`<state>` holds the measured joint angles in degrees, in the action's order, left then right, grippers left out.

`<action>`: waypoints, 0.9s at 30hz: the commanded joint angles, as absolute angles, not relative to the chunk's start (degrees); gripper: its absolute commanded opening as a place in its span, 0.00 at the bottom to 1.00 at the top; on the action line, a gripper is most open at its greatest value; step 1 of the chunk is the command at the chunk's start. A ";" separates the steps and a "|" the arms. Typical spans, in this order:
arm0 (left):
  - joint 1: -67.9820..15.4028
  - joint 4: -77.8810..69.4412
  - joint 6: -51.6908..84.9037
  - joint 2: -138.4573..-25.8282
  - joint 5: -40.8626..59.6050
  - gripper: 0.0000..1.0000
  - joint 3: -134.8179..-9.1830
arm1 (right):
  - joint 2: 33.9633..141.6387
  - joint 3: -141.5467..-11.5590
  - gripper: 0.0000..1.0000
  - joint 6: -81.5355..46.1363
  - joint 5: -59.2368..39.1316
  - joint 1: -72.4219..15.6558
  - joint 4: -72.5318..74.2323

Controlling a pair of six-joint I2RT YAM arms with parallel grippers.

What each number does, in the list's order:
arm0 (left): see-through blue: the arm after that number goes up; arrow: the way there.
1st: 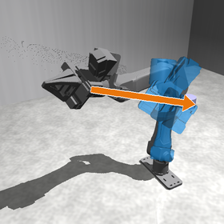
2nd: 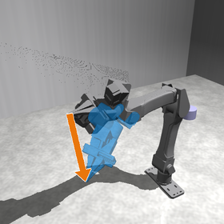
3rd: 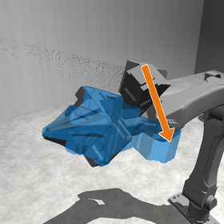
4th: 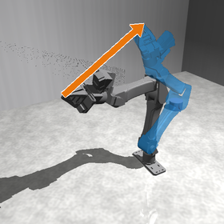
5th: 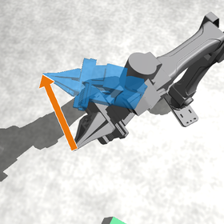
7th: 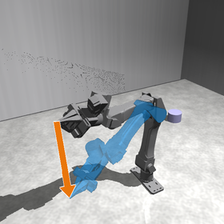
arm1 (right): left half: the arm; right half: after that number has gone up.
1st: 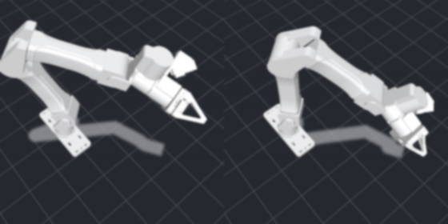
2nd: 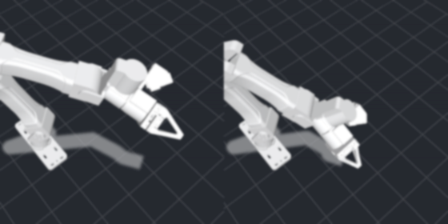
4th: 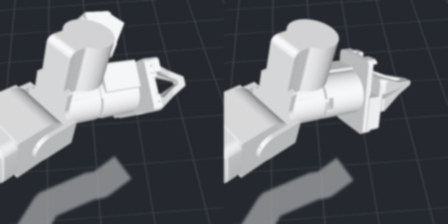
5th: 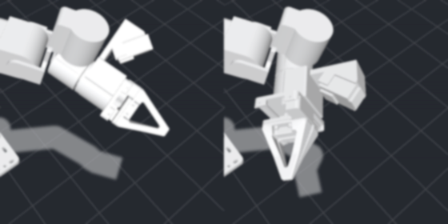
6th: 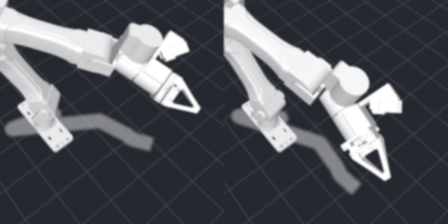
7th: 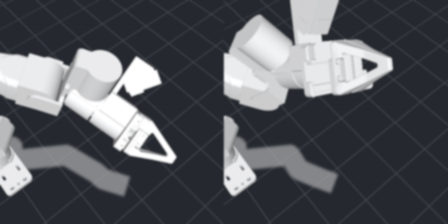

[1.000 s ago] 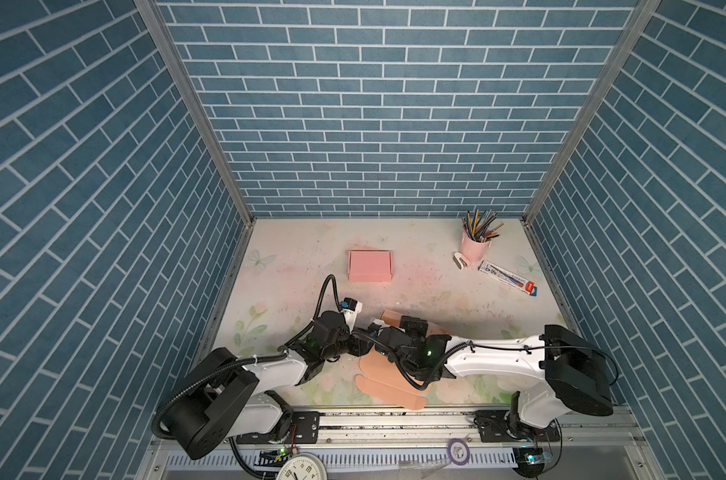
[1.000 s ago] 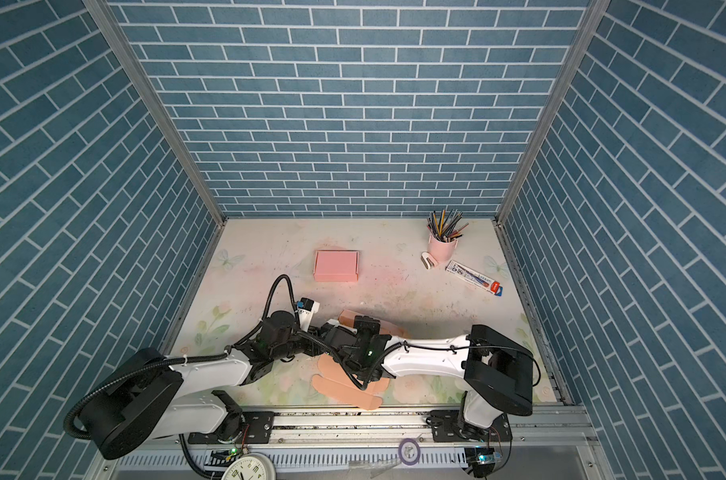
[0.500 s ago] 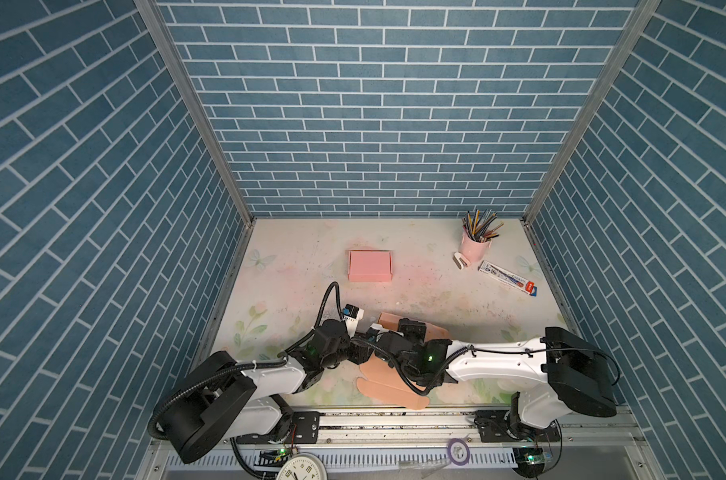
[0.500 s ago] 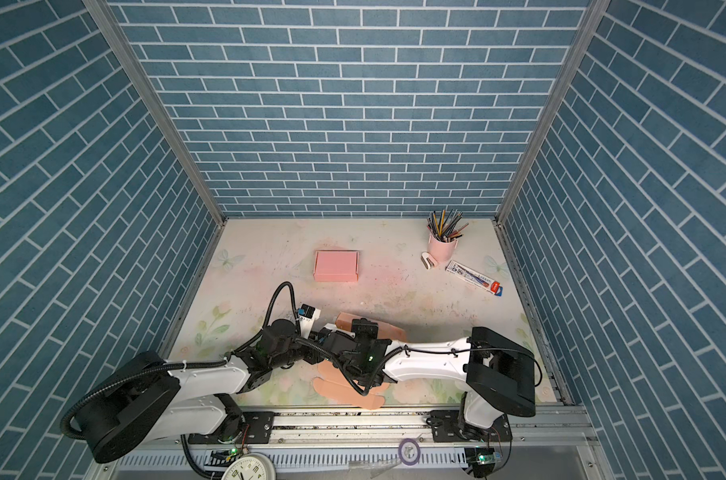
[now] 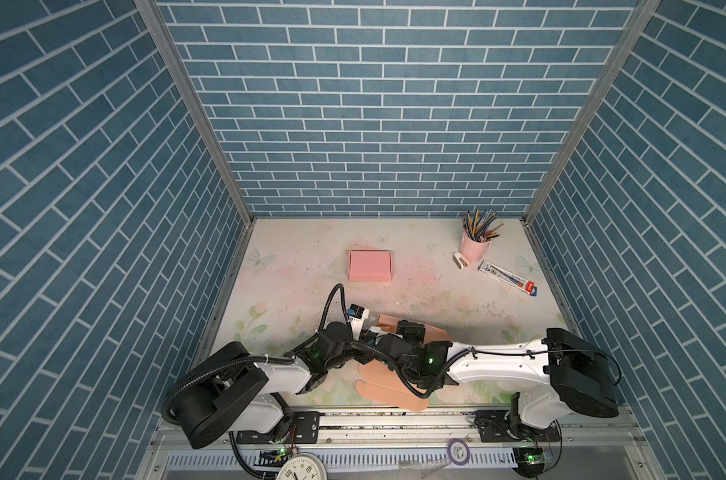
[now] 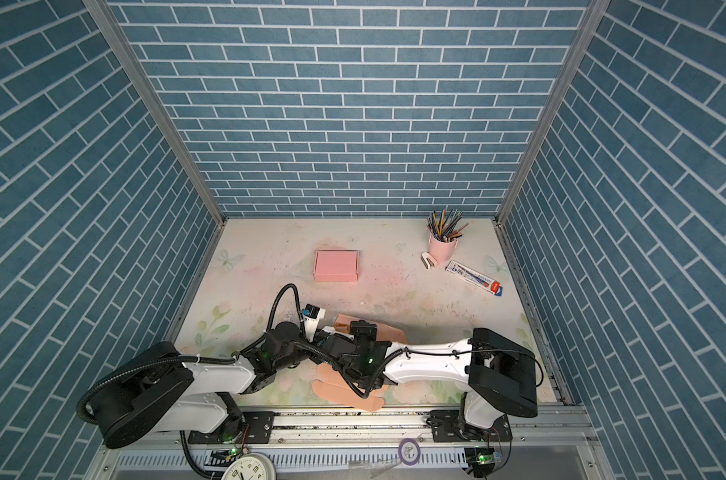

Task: Fold the paper box

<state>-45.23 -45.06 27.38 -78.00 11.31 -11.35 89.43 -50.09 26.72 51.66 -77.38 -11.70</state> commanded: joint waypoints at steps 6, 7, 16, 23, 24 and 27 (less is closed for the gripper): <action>-46.75 -49.79 26.71 -80.92 6.09 0.44 -11.78 | 88.24 -50.80 0.00 22.34 50.02 -78.18 -13.94; -46.93 -49.99 26.55 -81.11 5.75 0.42 -11.86 | 88.24 -50.89 0.00 22.13 50.03 -78.29 -14.01; -48.51 -49.96 25.41 -81.21 2.24 0.29 -12.20 | 87.97 -51.45 0.00 19.59 49.69 -79.19 -14.60; -48.95 -49.15 24.81 -79.99 0.00 0.22 -11.54 | 85.65 -51.76 0.05 16.12 46.73 -79.54 -15.19; -48.97 -49.21 24.80 -79.83 -0.24 0.21 -11.29 | 85.46 -51.76 0.07 15.72 46.36 -79.66 -15.31; -49.05 -49.26 24.57 -79.71 -0.52 0.20 -11.16 | 84.65 -51.73 0.12 14.22 45.14 -79.63 -15.57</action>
